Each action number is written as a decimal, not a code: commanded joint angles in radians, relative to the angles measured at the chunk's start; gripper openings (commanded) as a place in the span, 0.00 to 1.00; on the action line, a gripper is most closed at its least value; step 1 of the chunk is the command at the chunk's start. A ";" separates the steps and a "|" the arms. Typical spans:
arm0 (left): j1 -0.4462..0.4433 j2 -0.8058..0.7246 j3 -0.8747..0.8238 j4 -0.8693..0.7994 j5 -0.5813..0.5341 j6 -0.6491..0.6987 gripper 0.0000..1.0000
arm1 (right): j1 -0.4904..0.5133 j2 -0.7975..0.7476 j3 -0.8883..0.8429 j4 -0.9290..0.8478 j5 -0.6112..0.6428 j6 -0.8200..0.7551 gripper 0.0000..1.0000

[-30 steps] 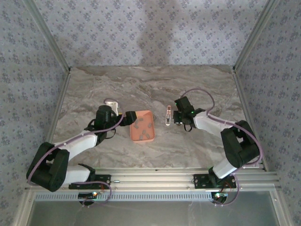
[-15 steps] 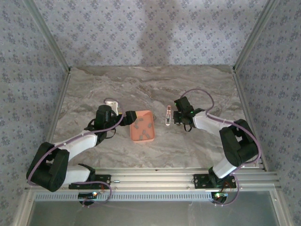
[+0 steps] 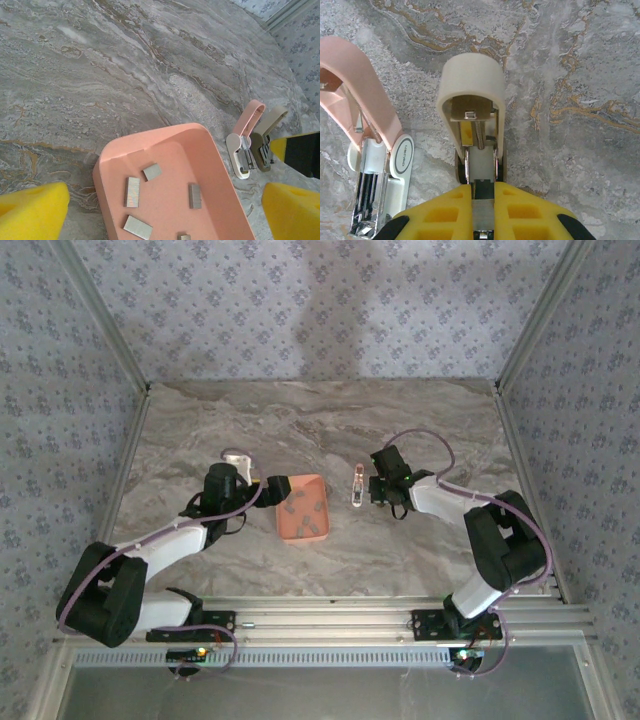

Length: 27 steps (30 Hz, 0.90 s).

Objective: Load the staples into the stapler

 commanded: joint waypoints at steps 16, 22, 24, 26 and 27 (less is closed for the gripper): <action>-0.007 -0.003 0.031 0.021 0.030 0.013 0.98 | -0.001 -0.013 -0.032 0.006 0.026 -0.023 0.13; -0.007 -0.005 0.031 0.021 0.030 0.014 0.98 | 0.006 -0.021 -0.036 0.017 0.029 -0.038 0.13; -0.007 -0.005 0.031 0.022 0.030 0.013 0.98 | 0.008 -0.024 -0.039 0.025 0.027 -0.043 0.13; -0.007 -0.007 0.032 0.022 0.030 0.014 0.98 | 0.010 -0.029 -0.041 0.031 0.024 -0.046 0.13; -0.007 -0.007 0.031 0.020 0.030 0.014 0.98 | 0.012 -0.031 -0.044 0.031 0.026 -0.047 0.13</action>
